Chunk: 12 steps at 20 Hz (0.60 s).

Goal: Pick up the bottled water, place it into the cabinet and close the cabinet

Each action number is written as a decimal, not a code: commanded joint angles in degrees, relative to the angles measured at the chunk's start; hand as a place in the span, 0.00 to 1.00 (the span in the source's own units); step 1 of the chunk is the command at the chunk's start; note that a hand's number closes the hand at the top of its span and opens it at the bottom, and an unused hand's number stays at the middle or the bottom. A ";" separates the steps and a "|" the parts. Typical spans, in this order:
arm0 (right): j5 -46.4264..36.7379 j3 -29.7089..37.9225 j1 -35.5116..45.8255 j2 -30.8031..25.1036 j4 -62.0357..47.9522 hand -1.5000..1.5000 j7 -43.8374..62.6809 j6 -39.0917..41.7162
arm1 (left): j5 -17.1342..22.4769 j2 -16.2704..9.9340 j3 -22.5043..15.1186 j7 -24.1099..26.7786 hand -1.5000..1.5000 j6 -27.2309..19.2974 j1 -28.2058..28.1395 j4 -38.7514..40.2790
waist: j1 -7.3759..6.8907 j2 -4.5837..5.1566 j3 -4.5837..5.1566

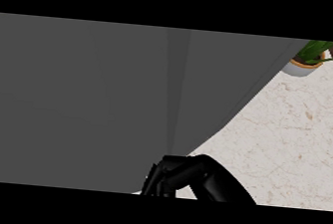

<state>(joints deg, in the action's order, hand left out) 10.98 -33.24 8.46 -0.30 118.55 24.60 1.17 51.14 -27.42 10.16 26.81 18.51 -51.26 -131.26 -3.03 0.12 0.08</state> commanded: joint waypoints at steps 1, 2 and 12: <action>6.32 5.93 11.43 0.29 -9.87 1.00 -2.04 -3.68 | 1.42 1.83 2.59 1.61 0.00 6.43 -3.25 2.60 | 0.35 -0.04 -0.04; 10.33 9.13 13.38 0.29 -12.09 1.00 -1.15 -2.71 | 4.00 0.77 4.06 0.08 0.00 4.92 -2.73 1.50 | 0.47 0.13 -0.08; 17.37 22.99 30.33 0.29 -30.97 1.00 -1.86 4.91 | 5.44 4.52 8.60 -1.97 0.00 10.49 -1.17 5.40 | 1.78 0.01 -0.07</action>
<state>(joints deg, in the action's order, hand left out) 26.75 -14.36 32.13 -0.10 95.03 23.08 4.37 56.81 -24.34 18.16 25.56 27.43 -54.71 -128.48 -1.77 0.08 0.01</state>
